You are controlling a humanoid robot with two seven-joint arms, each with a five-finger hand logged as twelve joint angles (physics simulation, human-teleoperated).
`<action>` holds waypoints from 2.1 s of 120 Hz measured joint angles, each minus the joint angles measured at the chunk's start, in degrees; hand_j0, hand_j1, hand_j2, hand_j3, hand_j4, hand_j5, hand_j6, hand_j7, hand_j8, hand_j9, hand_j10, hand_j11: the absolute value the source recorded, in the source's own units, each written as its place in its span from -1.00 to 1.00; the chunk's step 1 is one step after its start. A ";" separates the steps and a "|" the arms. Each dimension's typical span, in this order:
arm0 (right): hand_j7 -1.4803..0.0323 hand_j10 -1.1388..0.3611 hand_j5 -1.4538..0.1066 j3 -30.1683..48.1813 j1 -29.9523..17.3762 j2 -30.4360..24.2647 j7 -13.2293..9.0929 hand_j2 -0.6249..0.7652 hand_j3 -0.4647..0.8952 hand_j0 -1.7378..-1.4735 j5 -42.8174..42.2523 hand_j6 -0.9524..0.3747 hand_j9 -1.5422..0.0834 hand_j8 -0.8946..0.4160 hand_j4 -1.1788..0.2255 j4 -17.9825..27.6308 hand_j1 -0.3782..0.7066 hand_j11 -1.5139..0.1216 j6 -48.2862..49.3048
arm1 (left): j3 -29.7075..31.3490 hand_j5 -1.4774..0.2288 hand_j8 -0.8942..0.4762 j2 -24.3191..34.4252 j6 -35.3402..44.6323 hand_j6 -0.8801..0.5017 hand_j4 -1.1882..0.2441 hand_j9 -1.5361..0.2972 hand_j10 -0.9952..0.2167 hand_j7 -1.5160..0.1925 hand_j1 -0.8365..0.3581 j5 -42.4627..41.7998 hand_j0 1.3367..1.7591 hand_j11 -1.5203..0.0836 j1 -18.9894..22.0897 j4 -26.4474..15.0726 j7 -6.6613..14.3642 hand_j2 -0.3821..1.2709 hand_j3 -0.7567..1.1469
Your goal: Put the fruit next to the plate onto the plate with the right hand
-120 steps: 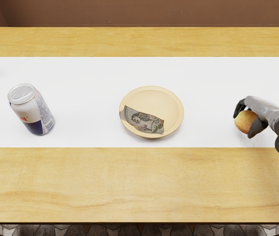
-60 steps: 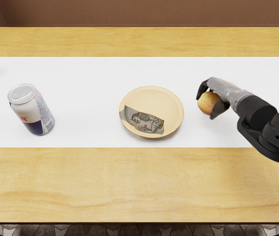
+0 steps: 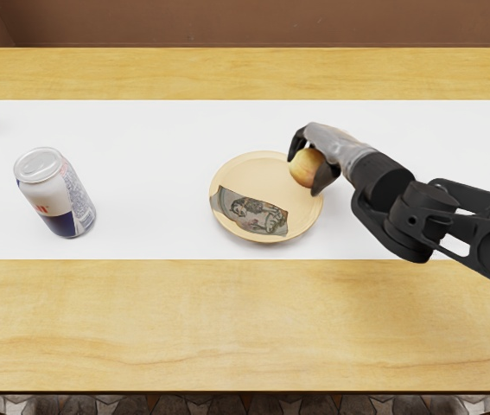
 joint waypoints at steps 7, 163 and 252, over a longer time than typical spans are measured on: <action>-0.26 -0.09 -0.41 -0.01 0.09 1.45 0.00 0.33 -0.32 -0.37 -0.03 -0.07 -0.31 -0.07 -0.17 -0.76 0.09 -0.34 -0.04 | 0.00 0.72 0.29 0.00 0.00 0.26 0.65 0.66 0.63 0.76 0.97 0.00 0.52 0.88 0.00 0.00 0.00 -0.54 -0.20; 0.58 0.25 0.50 1.21 0.84 6.91 -0.04 -0.10 -0.32 -0.39 3.13 0.15 0.54 0.08 0.37 -3.82 -0.52 0.50 -0.49 | 0.00 0.72 0.29 0.00 0.00 0.26 0.65 0.66 0.63 0.76 0.97 0.02 0.52 0.88 0.00 0.00 0.00 -0.54 -0.20; 0.94 0.51 0.85 22.62 -0.02 -19.49 -0.04 -0.10 -0.32 -0.40 42.11 0.42 0.88 0.35 0.67 4.49 -0.93 0.84 40.97 | 0.00 0.72 0.29 0.00 0.00 0.26 0.65 0.66 0.63 0.76 0.97 0.02 0.52 0.88 0.00 0.00 0.00 -0.54 -0.21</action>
